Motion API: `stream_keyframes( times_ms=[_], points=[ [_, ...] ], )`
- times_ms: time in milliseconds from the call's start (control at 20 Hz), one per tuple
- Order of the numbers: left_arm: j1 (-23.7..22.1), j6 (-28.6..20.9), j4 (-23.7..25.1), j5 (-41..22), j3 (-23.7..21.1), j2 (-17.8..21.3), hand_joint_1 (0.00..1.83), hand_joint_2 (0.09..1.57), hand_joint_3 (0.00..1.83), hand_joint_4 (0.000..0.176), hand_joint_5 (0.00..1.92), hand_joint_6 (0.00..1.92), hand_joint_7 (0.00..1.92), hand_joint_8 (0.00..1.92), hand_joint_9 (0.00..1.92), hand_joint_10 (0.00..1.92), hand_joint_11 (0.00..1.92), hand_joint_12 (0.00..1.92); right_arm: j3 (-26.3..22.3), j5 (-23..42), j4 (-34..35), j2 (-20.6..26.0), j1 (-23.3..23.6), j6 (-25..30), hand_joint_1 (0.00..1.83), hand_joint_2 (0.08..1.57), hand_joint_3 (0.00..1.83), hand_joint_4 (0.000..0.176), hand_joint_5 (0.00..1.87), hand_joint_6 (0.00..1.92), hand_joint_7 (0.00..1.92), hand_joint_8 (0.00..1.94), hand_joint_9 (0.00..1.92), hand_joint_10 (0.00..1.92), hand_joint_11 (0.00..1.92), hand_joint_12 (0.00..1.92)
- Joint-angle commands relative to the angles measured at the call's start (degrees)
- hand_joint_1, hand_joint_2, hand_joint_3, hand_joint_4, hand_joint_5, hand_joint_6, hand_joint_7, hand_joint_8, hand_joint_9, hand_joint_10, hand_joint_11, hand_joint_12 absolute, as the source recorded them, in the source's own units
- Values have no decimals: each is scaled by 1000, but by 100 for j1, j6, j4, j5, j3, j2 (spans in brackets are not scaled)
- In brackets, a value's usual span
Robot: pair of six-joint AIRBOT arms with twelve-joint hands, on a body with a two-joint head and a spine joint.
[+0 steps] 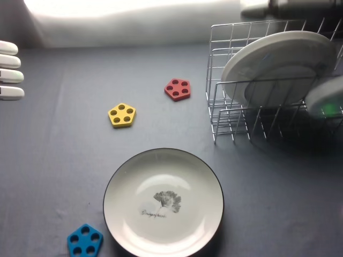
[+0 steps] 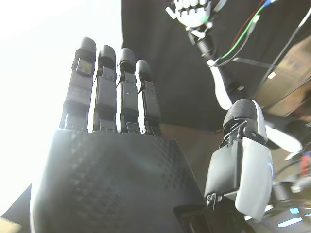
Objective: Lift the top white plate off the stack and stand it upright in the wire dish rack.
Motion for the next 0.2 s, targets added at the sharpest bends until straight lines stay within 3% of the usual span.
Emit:
stream_keyframes(
  times_ms=[0, 150],
  points=[
    [-95, 42, -531, -359, 31, 72, 85, 949, 0, 0, 55, 4, 96, 11, 99, 17, 98, 10, -82, 353, 350, 262, 53, -2, 182, 925, 0, 0, 194, 0, 227, 0, 204, 0, 232, 0],
    [-96, 41, -537, -368, 37, 71, 93, 955, 2, 0, 68, 7, 105, 10, 108, 15, 115, 16, -175, -62, 126, 237, 56, -1, 135, 925, 0, 0, 141, 0, 174, 0, 167, 0, 218, 0]
  ],
)
